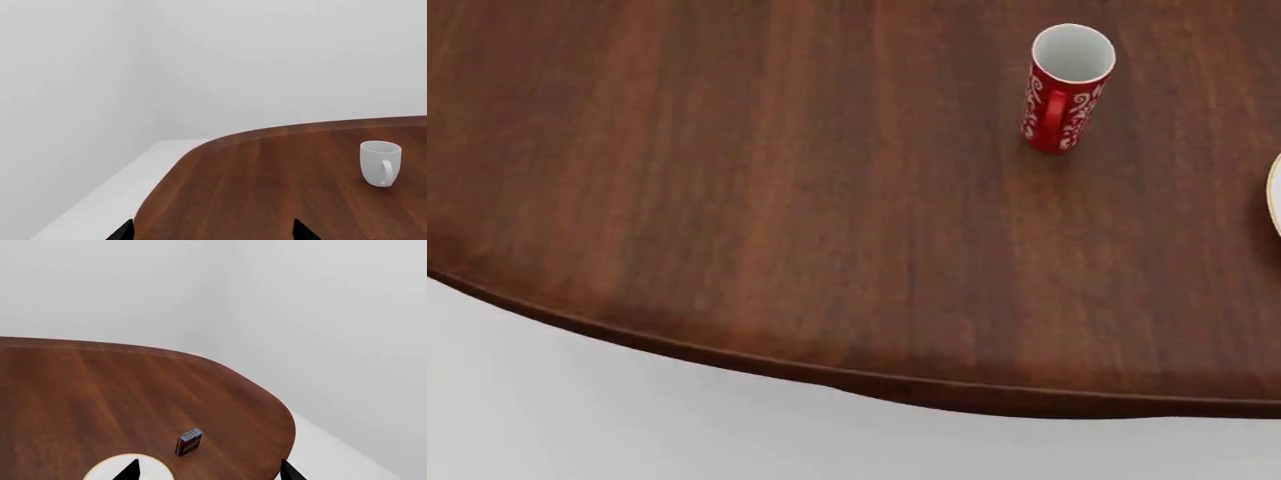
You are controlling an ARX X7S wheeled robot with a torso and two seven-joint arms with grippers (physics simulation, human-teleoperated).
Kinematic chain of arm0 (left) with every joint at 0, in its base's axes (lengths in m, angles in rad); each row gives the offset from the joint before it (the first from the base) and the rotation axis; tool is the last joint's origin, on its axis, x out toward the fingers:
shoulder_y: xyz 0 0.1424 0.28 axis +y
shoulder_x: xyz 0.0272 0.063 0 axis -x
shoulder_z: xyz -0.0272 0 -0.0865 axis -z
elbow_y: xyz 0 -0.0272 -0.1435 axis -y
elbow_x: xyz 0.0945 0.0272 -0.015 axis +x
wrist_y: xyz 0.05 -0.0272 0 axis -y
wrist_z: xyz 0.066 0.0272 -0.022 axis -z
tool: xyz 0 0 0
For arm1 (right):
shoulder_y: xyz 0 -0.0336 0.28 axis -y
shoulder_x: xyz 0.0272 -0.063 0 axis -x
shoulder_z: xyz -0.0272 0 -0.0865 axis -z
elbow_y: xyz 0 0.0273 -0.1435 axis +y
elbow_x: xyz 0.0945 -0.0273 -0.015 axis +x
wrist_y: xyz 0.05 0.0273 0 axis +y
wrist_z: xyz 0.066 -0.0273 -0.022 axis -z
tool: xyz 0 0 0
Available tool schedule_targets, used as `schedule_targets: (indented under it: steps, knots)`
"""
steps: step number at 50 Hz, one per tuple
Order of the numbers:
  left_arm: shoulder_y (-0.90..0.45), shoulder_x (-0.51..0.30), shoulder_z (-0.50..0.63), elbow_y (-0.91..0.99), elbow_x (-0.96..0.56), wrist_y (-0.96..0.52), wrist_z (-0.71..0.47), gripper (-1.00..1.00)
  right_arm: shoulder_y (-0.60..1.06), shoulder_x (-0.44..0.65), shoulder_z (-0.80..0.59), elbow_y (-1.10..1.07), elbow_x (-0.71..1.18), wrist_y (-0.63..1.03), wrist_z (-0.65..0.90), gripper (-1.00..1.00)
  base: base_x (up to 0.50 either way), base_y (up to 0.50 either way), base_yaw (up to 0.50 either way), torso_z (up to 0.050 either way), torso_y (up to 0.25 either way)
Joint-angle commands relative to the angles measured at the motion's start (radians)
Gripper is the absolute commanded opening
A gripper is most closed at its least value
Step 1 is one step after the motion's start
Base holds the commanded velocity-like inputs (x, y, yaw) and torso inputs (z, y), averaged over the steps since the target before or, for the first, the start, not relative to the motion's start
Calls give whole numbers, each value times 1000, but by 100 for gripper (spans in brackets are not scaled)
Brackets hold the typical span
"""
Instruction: Put the white mug on the plate.
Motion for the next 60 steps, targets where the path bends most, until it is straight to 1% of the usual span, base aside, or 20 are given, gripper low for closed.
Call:
schedule_targets:
  steps: [1, 10, 11, 12, 13, 22, 24, 26, 30, 31, 32, 34, 54, 55, 56, 60]
  knots:
    - [3, -2, 2, -4, -3, 6, -2, 100, -2, 2, -6, 2, -3, -8, 3, 100, 0, 0, 0, 0, 0]
    - [6, -5, -1, -1, -7, 6, -4, 100, 9, 13, -22, 1, 17, -3, 24, 100, 0, 0, 0, 0, 0]
    - [-23, -16, -4, 20, -22, -45, -10, 100, 9, 15, -22, 1, 21, -2, 27, 100, 0, 0, 0, 0, 0]
    - [-27, -17, -6, 25, -25, -53, -11, 100, 10, 17, -21, 2, 25, 1, 30, 100, 0, 0, 0, 0, 0]
    - [5, -7, -3, 5, -11, -1, -6, 100, 11, 20, -18, 5, 34, 4, 34, 100, 0, 0, 0, 0, 0]
    - [5, -8, 2, -1, -12, 7, -7, 100, 15, 30, -23, 6, 50, 7, 46, 100, 68, 0, 0, 0, 0]
    - [-12, -14, 2, 8, -19, -19, -9, 100, 15, 30, -26, 7, 49, 6, 47, 100, 236, 0, 0, 0, 0]
    - [5, -9, 3, -5, -12, 10, -6, 100, 14, 30, -28, 8, 49, 5, 46, 100, 240, 0, 0, 0, 0]
    - [5, -10, 5, -9, -12, 14, -7, 100, 10, 26, -27, 9, 44, 1, 43, 100, 281, 0, 0, 0, 0]
    - [-31, -22, 2, 14, -29, -45, -14, 100, 9, 25, -28, 10, 43, -1, 42, 100, 297, 0, 0, 0, 0]
    - [-1, -12, 5, -6, -15, 4, -9, 100, 9, 24, -32, 10, 40, -3, 41, 100, 297, 0, 0, 0, 0]
    - [9, -10, 6, -11, -12, 18, -8, 100, 8, 22, -34, 10, 38, -7, 38, 100, 326, 0, 0, 0, 0]
    - [5, -13, 12, -16, -16, 20, -14, 100, 9, 24, -53, 16, 31, -21, 38, 100, 419, 0, 0, 0, 0]
    - [-38, -27, 9, 13, -36, -51, -23, 100, 8, 24, -54, 17, 30, -22, 37, 100, 418, 0, 0, 0, 0]
    - [0, -15, 13, -11, -19, 10, -16, 100, 8, 25, -56, 17, 29, -23, 37, 100, 418, 0, 0, 0, 0]
    - [6, -14, 14, -19, -18, 22, -15, 100, 10, 25, -61, 18, 27, -25, 38, 100, 424, 0, 0, 0, 0]
